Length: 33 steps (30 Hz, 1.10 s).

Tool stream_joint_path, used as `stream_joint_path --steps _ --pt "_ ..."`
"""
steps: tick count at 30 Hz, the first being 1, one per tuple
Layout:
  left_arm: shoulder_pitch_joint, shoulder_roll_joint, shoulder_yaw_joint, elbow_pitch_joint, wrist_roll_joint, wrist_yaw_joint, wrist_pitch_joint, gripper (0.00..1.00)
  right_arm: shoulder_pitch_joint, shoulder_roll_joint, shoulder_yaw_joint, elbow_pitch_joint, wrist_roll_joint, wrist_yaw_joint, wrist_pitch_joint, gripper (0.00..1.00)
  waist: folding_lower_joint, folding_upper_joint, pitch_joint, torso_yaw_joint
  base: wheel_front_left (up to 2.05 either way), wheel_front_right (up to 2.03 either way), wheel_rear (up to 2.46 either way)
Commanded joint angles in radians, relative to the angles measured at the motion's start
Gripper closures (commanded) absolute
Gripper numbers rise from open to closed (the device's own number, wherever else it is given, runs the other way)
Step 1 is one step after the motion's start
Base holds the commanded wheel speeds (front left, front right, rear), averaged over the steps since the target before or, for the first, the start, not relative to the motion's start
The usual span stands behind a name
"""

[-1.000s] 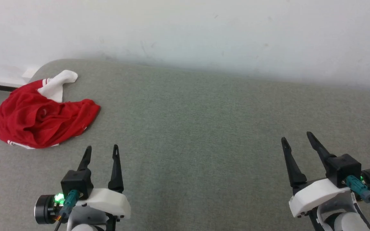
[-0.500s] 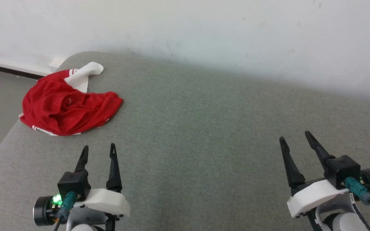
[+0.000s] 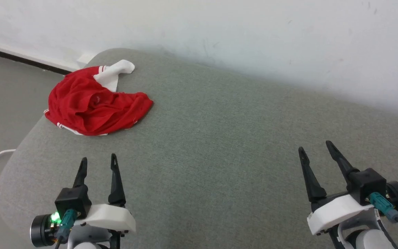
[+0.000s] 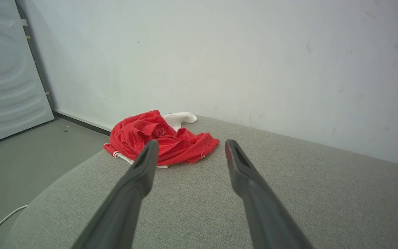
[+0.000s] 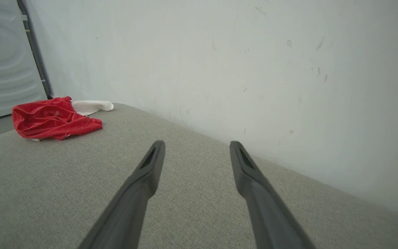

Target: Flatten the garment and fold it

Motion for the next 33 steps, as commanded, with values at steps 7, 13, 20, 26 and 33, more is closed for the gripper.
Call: stream_joint_path --steps 7,13,20,26,33 --pt "0.015 0.009 0.001 -0.005 -0.025 0.027 -0.022 0.00 -0.001 0.002 0.005 -0.002 0.008 -0.001 -0.016 0.00 0.0000 0.0000 0.001 0.042 0.00 0.00 0.00" --pt "0.019 0.019 0.003 -0.001 -0.040 0.041 -0.035 0.00 0.000 0.002 0.014 -0.005 0.008 -0.002 -0.024 0.00 0.0000 0.0000 -0.001 0.075 0.00 0.00 0.00" --pt "0.028 0.029 -0.003 0.000 -0.053 0.060 -0.048 0.00 0.003 0.003 0.025 -0.008 0.006 -0.002 -0.033 0.00 0.0000 0.0000 -0.004 0.116 0.00 0.00 0.00" --pt "0.038 0.044 -0.003 0.003 -0.066 0.076 -0.058 0.00 0.006 0.003 0.038 -0.011 0.007 -0.002 -0.039 0.00 0.0000 0.0000 -0.007 0.150 0.00 0.00 0.00" --pt "0.057 0.063 0.000 0.001 -0.080 0.100 -0.067 0.00 0.001 0.003 0.059 -0.012 0.008 -0.002 -0.046 0.00 0.0000 0.0000 -0.002 0.178 0.00 0.00 0.00"
